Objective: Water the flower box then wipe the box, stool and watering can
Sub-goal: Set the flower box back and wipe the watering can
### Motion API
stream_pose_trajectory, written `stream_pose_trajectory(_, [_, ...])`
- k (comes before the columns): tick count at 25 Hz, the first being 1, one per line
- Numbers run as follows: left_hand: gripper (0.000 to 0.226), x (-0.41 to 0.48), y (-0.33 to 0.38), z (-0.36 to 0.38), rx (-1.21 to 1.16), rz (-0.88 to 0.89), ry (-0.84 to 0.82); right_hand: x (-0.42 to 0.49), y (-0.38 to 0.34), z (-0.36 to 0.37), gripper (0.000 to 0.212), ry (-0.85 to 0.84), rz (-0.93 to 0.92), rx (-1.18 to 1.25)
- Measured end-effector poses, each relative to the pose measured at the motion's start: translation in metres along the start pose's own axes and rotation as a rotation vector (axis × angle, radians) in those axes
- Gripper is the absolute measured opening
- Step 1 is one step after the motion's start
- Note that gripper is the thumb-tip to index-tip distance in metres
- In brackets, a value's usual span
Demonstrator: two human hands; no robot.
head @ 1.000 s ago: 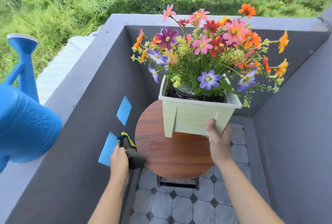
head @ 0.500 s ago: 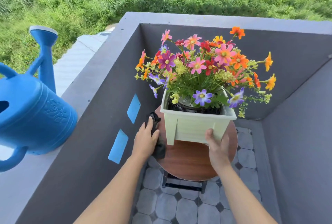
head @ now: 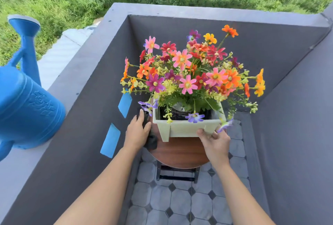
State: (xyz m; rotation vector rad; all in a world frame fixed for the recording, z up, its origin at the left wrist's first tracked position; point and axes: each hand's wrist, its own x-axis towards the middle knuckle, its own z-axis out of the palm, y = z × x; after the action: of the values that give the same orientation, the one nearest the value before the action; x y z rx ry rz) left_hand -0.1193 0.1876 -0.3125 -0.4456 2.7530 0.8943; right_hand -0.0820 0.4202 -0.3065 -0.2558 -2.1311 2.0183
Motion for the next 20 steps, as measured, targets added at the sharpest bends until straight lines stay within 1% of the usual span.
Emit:
stream_pose_trajectory(1, [0.059,-0.002,0.002,-0.001,0.007,0.003,0.000,-0.003,0.002,-0.001,0.038,0.010,0.004,0.013])
stream_pose_trajectory(2, [0.056,-0.005,0.004,-0.002,0.021,-0.002,-0.002,-0.005,0.005,-0.002,0.039,0.009,0.008,0.016])
stream_pose_trajectory(4, [0.050,-0.007,0.006,-0.004,0.028,0.016,0.005,-0.008,0.009,-0.003,0.018,-0.009,0.033,0.033])
stream_pose_trajectory(5, [0.050,-0.007,0.005,-0.004,0.014,0.030,0.014,-0.010,0.010,-0.003,0.018,-0.016,0.047,0.024])
stream_pose_trajectory(7, [0.052,-0.004,-0.002,-0.001,-0.007,0.035,0.022,-0.013,0.016,-0.007,0.025,-0.034,0.066,-0.024])
stream_pose_trajectory(9, [0.048,-0.003,-0.006,0.000,0.012,-0.028,0.009,-0.013,0.022,-0.010,0.030,-0.058,0.057,-0.088])
stream_pose_trajectory(10, [0.044,-0.005,-0.004,0.000,0.006,-0.098,0.004,-0.013,0.022,-0.010,0.033,-0.062,0.051,-0.105])
stream_pose_trajectory(12, [0.044,-0.008,0.000,0.001,-0.043,-0.203,0.007,-0.013,0.018,-0.009,0.032,-0.073,0.080,-0.063])
stream_pose_trajectory(14, [0.045,-0.010,0.000,-0.001,-0.095,-0.204,0.093,-0.015,0.007,-0.006,0.033,-0.075,0.108,-0.010])
stream_pose_trajectory(15, [0.043,-0.012,-0.001,-0.001,-0.125,-0.195,0.138,-0.017,0.001,-0.005,0.033,-0.071,0.119,0.028])
stream_pose_trajectory(16, [0.039,-0.014,-0.006,-0.001,-0.149,-0.176,0.170,-0.020,0.000,-0.004,0.035,-0.054,0.147,0.070])
stream_pose_trajectory(18, [0.037,-0.023,-0.014,0.000,-0.224,-0.138,0.215,-0.036,0.001,-0.004,0.058,0.029,0.218,0.102])
stream_pose_trajectory(19, [0.039,-0.030,-0.019,-0.002,-0.280,-0.135,0.223,-0.049,0.001,-0.001,0.066,0.094,0.239,0.095])
stream_pose_trajectory(20, [0.044,-0.042,-0.020,-0.005,-0.359,-0.156,0.225,-0.065,0.003,0.003,0.064,0.165,0.248,0.080])
